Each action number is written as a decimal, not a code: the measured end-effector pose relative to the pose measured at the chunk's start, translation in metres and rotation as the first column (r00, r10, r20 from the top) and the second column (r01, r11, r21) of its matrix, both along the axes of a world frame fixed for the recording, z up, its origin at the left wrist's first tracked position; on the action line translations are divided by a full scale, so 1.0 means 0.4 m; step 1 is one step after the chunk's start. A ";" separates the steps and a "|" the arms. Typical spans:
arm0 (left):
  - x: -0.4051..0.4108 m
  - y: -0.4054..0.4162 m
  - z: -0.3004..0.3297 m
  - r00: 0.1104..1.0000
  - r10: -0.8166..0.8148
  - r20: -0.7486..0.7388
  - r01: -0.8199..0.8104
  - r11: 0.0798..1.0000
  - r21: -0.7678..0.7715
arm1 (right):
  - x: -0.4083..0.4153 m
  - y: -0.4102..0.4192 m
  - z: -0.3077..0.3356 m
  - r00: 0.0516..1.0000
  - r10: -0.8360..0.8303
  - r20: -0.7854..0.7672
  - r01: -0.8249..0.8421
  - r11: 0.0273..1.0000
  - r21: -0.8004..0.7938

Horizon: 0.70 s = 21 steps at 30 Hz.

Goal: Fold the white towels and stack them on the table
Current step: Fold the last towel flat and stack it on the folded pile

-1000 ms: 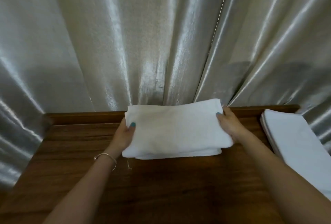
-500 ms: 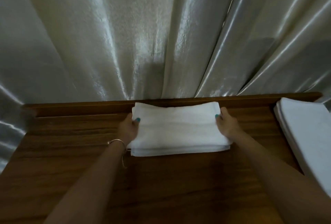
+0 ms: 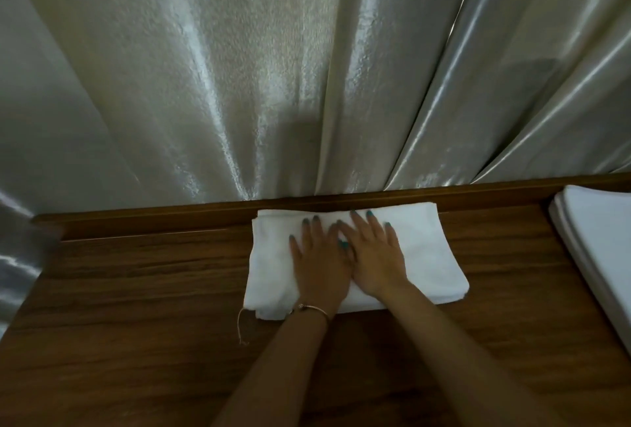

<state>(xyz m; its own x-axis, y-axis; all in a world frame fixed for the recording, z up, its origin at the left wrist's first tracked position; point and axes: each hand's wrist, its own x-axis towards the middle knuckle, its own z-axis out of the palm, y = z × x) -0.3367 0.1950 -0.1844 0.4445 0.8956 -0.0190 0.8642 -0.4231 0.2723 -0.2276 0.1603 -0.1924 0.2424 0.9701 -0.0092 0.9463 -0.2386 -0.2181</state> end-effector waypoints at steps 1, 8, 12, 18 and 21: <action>-0.005 0.006 -0.023 0.998 0.000 -0.055 -0.002 0.999 -0.034 | 0.011 -0.001 -0.016 0.999 0.035 -0.028 -0.037 0.997 -0.073; -0.109 0.064 -0.054 0.996 0.070 -0.054 -0.076 0.989 -0.123 | 0.184 -0.077 -0.033 0.985 -0.172 0.020 0.173 0.974 -0.148; -0.160 0.067 -0.049 0.967 0.253 -0.009 -0.249 0.941 -0.229 | 0.180 -0.099 -0.039 0.879 -0.476 -0.028 0.470 0.875 -0.115; -0.154 0.064 -0.033 0.948 0.307 0.086 -0.274 0.923 -0.269 | 0.191 -0.094 -0.036 0.860 -0.443 -0.253 0.434 0.896 -0.095; -0.151 0.063 -0.026 0.951 0.296 0.088 -0.266 0.930 -0.254 | 0.191 -0.097 -0.039 0.868 -0.411 -0.279 0.426 0.905 -0.008</action>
